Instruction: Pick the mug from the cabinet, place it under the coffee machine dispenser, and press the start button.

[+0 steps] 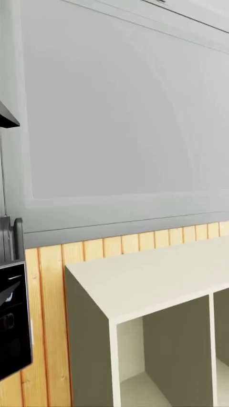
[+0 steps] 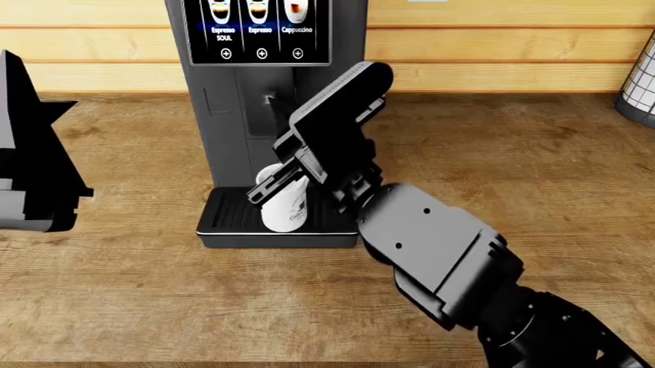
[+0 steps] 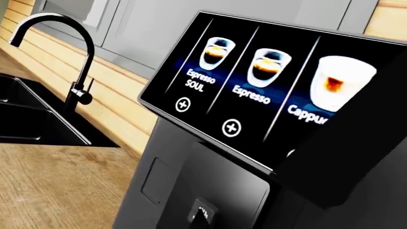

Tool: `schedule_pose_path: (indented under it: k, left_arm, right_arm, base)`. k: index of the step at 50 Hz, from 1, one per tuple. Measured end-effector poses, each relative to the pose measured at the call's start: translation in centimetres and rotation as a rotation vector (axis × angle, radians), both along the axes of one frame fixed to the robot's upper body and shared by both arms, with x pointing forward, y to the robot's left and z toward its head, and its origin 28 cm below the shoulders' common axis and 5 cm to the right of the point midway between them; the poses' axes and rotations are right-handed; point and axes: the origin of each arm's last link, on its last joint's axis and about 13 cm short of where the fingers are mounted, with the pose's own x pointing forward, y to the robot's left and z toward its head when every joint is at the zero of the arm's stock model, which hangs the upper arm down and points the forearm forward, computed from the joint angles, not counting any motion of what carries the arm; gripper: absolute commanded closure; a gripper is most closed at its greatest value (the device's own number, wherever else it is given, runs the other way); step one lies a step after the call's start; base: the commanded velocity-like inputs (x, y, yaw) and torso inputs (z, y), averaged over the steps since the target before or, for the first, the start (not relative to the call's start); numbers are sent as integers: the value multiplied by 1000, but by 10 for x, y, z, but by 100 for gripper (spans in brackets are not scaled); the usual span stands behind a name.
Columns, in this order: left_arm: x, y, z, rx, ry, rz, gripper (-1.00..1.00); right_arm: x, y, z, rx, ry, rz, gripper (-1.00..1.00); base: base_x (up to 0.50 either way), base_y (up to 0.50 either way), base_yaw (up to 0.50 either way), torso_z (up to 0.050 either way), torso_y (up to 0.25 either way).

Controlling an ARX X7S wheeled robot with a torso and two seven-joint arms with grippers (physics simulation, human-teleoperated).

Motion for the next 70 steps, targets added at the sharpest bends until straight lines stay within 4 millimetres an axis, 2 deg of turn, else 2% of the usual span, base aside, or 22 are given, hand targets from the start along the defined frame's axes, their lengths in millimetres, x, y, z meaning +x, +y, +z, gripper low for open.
schedule_pose_path:
  k: [16, 33, 47, 59, 70]
  left_arm:
    - [0, 0, 0, -2, -2, -1, -100]
    - [-1, 1, -2, -7, -3, 2, -100]
    - [-1, 2, -2, -7, -3, 4, -100]
    - [1, 2, -2, -10, -8, 4, -100]
    - [1, 2, -3, -12, -10, 4, -100]
  right_arm:
    - [4, 2, -1, -13, -6, -22, 100]
    - [9, 8, -11, -46, 9, -17, 100]
    - [5, 9, -13, -17, 23, -20, 100]
    - [-14, 6, 12, 31, -47, -16, 100]
    - [-20, 5, 20, 46, -70, -13, 100]
  base:
    - [0, 0, 0, 0, 0]
    - [1, 0, 0, 0, 0]
    - [3, 2, 3, 1, 0]
    - [0, 0, 0, 0, 0]
    - [0, 0, 0, 0, 0]
